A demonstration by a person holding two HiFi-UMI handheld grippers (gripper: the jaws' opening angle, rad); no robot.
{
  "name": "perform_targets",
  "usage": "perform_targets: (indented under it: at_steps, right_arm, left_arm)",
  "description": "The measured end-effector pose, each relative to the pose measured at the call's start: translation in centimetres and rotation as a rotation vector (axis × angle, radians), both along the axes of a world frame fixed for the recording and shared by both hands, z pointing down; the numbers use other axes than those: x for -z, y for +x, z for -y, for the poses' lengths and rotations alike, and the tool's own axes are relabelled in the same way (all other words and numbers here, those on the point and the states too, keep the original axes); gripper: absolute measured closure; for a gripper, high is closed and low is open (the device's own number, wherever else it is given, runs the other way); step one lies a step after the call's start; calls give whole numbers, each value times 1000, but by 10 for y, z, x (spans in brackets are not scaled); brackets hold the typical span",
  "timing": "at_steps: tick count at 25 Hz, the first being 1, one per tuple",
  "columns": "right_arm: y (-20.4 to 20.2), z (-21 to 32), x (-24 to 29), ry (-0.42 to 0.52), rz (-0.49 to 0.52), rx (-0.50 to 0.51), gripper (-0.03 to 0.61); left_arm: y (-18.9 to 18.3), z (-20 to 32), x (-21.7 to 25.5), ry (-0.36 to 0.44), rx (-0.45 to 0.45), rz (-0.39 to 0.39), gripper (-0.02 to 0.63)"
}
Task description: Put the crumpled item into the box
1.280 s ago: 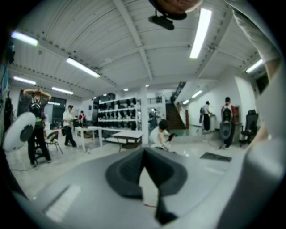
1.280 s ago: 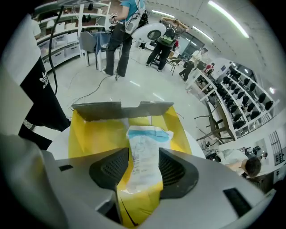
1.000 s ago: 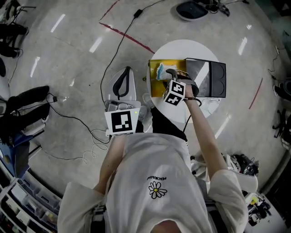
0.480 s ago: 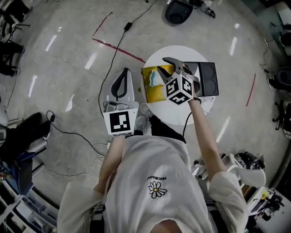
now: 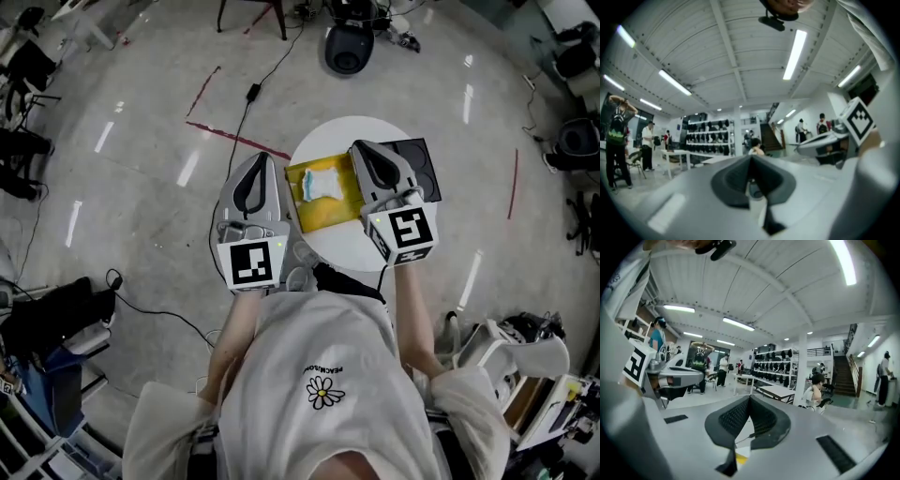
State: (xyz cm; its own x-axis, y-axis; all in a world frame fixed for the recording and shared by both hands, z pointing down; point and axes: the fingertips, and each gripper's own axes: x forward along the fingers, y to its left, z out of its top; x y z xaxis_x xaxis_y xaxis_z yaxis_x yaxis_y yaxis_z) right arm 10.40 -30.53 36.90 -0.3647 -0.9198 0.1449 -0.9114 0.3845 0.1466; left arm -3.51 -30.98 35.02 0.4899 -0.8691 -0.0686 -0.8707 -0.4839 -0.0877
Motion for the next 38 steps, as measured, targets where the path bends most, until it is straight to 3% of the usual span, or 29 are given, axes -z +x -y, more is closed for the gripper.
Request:
perform_targets:
  at_steps: [7, 12, 38]
  right_arm:
    - [41, -44, 9, 45, 136, -205, 578]
    - [55, -62, -1, 35, 161, -262, 578]
    - [69, -73, -3, 42, 148, -286, 578]
  left_arm:
    - [17, -10, 17, 44, -43, 7, 617]
    - [25, -14, 19, 51, -58, 10, 617]
    - [48, -13, 25, 59, -84, 12, 617]
